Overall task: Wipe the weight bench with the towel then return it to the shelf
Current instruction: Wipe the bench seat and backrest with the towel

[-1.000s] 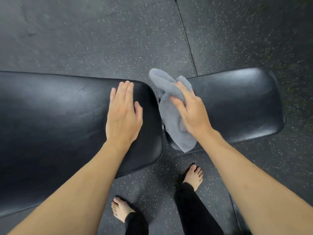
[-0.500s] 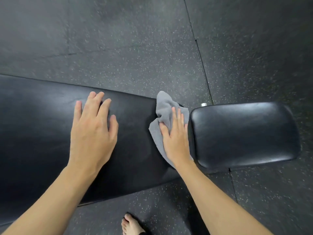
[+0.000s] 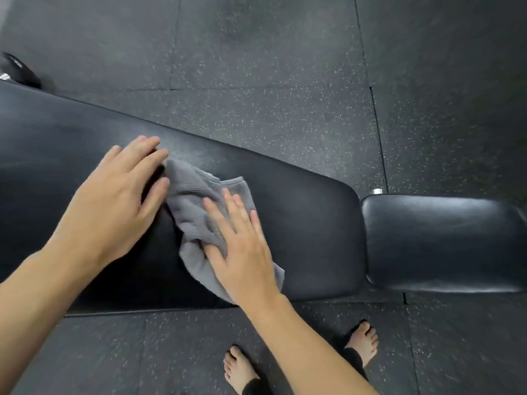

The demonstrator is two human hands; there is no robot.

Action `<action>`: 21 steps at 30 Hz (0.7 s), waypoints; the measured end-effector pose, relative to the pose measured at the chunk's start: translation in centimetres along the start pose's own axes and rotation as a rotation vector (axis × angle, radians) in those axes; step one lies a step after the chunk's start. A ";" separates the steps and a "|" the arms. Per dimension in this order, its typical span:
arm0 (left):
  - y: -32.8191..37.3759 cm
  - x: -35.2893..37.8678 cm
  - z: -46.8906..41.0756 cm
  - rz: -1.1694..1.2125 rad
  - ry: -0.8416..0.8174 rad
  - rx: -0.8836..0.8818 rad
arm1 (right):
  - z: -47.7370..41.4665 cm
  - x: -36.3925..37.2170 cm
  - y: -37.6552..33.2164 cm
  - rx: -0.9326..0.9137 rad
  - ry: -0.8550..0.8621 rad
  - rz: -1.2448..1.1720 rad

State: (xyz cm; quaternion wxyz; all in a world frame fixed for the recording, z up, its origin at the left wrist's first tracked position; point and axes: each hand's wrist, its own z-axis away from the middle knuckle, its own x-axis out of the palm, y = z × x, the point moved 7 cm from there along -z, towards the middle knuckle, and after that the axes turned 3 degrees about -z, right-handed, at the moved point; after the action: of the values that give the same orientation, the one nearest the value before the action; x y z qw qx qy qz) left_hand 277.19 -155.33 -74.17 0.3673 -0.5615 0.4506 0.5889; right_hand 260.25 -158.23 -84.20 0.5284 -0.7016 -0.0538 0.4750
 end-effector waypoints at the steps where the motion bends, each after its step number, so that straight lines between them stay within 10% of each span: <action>1: -0.1 0.2 0.1 -0.030 -0.036 0.049 | 0.8 -1.1 2.2 0.077 0.056 -0.033; 7: 0.1 1.9 0.9 -0.243 -0.031 0.141 | 5.1 -5.7 13.4 0.599 0.254 -0.102; 12: -0.1 2.1 0.9 -0.274 -0.034 0.145 | 3.8 -5.1 11.0 0.665 0.296 -0.117; 21: -1.5 -1.6 0.7 0.567 0.157 -0.035 | -2.4 4.4 -9.4 -0.027 -0.030 -0.001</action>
State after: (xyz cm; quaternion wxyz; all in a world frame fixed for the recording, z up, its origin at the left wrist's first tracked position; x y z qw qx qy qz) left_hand 278.56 -154.03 -72.75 0.1425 -0.4632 0.6062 0.6306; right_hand 268.37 -153.25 -79.42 0.5184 -0.7015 -0.0685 0.4842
